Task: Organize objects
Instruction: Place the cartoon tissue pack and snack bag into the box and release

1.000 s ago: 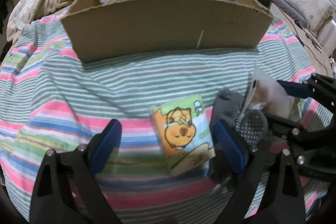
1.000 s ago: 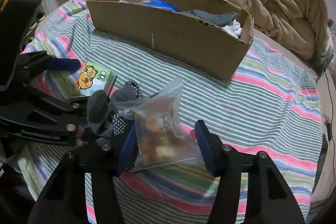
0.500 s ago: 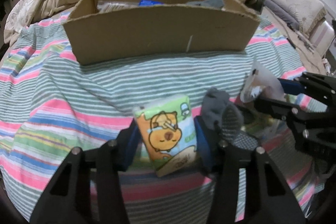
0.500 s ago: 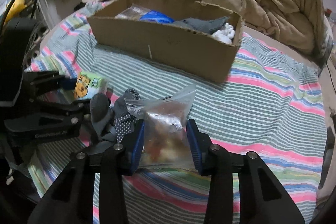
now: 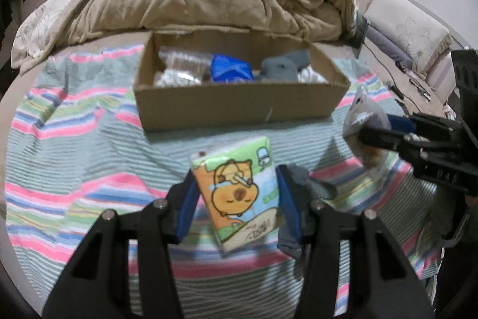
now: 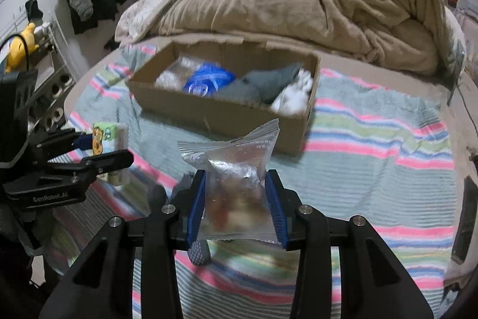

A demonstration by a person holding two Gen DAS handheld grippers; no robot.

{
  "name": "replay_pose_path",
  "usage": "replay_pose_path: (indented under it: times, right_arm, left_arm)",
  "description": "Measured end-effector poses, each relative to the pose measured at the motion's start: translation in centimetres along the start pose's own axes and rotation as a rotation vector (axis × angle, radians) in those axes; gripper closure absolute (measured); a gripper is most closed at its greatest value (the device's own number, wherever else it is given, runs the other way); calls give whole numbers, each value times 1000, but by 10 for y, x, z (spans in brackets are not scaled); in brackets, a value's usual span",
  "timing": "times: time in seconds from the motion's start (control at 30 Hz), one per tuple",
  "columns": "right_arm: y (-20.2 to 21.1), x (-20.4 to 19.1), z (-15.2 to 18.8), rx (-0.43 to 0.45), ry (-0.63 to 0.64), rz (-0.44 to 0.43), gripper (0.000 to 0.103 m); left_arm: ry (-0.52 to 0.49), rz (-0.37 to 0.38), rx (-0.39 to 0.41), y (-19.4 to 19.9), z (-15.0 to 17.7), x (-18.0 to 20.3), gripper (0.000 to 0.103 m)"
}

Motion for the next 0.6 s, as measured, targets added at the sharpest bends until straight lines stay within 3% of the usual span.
replay_pose_path:
  times: [0.6]
  right_arm:
    - [14, -9, -77, 114, -10, -12, 61]
  left_arm:
    - [-26, -34, 108, 19, -62, -35, 52]
Point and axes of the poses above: each gripper's, at about its wrist camera, not at the fingertips, and y roughly against the way its jaws point, x to its right, z to its underside, the point moved 9 cm from there along -y, roughly the way its jaws point, and after that the axes turned 13 degrees about -y, right-handed, at the moved point
